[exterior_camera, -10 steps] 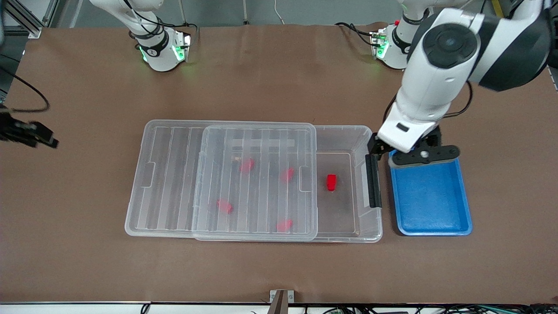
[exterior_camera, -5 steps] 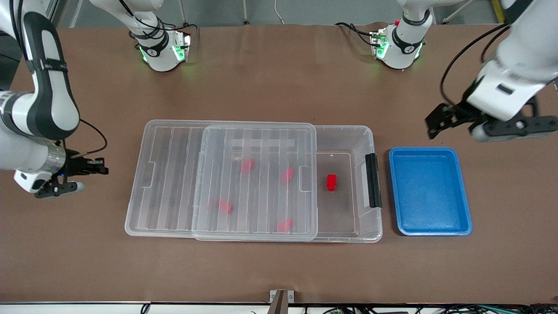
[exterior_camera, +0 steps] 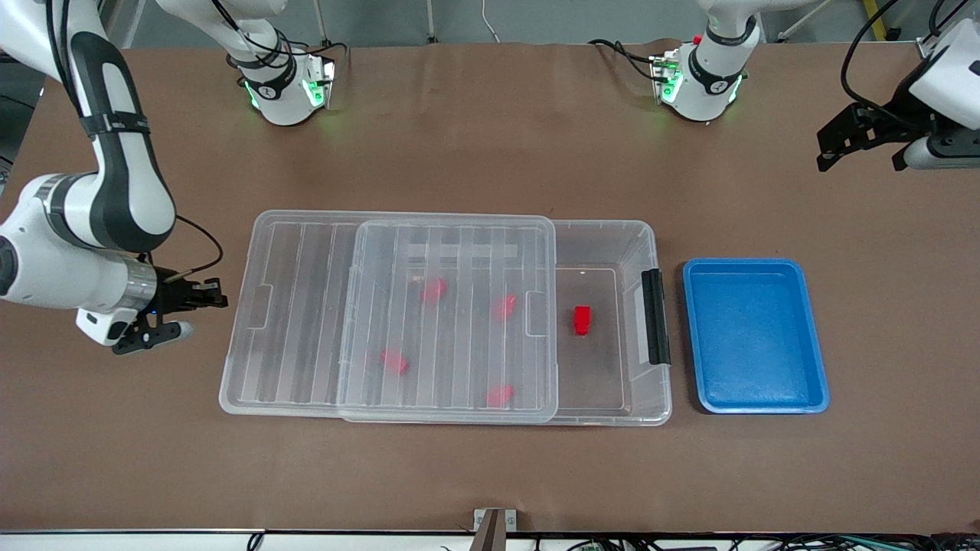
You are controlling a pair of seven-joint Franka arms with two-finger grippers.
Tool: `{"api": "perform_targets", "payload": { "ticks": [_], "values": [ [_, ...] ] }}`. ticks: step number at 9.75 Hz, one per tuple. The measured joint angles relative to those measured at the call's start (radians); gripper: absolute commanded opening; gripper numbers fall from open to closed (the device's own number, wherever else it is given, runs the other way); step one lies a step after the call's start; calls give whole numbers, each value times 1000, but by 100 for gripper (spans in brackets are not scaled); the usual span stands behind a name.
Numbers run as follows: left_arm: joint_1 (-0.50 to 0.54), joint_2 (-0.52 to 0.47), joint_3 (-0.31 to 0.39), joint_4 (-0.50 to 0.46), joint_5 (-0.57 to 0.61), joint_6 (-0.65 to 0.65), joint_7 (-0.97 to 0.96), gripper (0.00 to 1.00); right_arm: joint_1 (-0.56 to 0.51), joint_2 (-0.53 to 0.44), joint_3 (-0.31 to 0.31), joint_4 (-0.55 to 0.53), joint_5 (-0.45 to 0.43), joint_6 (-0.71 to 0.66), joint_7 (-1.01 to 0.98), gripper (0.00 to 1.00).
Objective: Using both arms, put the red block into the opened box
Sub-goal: 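Slide the lid back over the box with the right gripper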
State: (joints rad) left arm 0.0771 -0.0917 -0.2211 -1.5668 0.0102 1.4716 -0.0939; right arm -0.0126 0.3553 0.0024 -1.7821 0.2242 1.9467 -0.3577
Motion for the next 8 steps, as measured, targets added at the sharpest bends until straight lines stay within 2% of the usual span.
{"api": "perform_targets", "payload": {
  "ticks": [3,6,8],
  "values": [
    [32,-13,3,-12,0,-6,22,100,9,14,30,3,64,0,30,0],
    [39,-13,5,-14,0,-6,25,100,34,21,112,21,67,14,170,0],
    [39,-13,5,-15,0,-6,25,100,68,33,123,25,67,43,213,0]
  ]
}}
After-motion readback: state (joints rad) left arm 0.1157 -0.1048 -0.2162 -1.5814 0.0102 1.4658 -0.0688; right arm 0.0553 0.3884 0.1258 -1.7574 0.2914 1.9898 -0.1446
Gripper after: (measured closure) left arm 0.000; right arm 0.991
